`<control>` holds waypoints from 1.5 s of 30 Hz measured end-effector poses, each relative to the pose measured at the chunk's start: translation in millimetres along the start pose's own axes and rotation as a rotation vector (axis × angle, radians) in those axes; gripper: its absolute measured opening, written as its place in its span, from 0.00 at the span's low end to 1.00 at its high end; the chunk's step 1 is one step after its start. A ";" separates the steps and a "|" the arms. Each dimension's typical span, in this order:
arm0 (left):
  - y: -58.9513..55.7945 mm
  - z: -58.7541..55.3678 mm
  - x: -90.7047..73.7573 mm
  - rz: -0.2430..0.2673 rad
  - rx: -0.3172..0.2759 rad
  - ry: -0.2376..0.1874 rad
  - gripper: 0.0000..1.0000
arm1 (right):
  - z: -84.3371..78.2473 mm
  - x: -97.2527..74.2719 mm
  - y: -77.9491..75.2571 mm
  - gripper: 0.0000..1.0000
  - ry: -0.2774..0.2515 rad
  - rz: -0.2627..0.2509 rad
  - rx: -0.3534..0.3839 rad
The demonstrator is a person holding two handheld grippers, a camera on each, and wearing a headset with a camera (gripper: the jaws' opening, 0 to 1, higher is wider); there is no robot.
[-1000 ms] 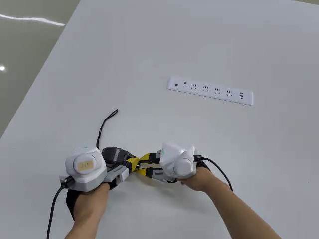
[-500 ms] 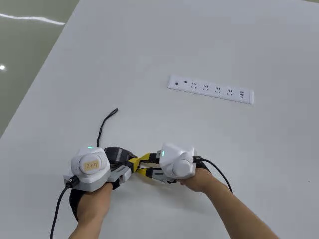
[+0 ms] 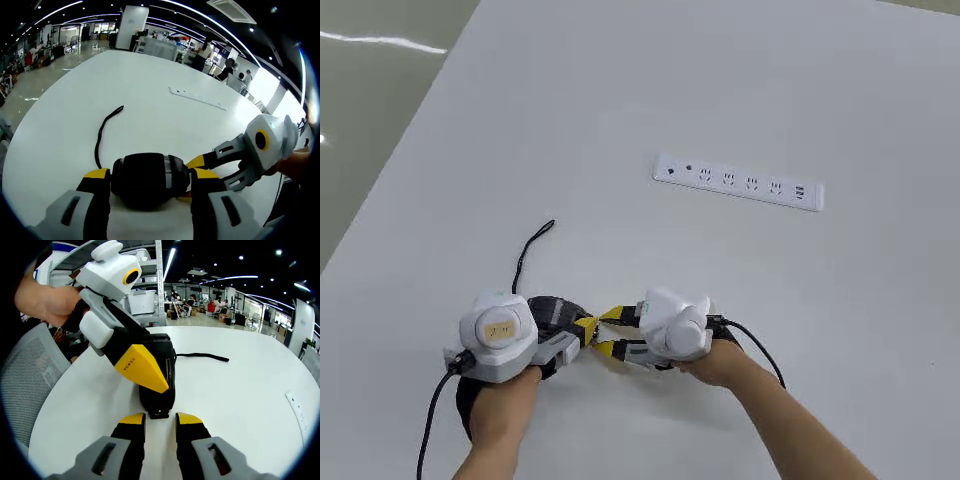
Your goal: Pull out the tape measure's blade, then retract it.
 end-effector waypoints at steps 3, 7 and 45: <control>-0.5 0.7 -2.6 -0.005 0.018 -0.002 0.64 | 0.6 -3.7 0.9 0.25 0.003 -0.003 0.011; -0.7 -1.4 -7.5 -0.017 0.037 0.000 0.66 | -0.8 -10.0 3.3 0.29 0.014 -0.013 0.011; -8.6 -30.4 -46.9 -0.157 0.442 0.045 0.82 | -27.1 -105.1 28.7 0.60 0.004 -0.225 0.303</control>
Point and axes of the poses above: the centre of the closed fingertips' face, and the gripper's own axes: x roughly forward along the fingers, y roughly to its left, z roughly out of its top, the point moved 2 cm from there along -x, roughly backward along the fingers, and after that the axes turned 14 degrees about y, right-handed, at the moved point
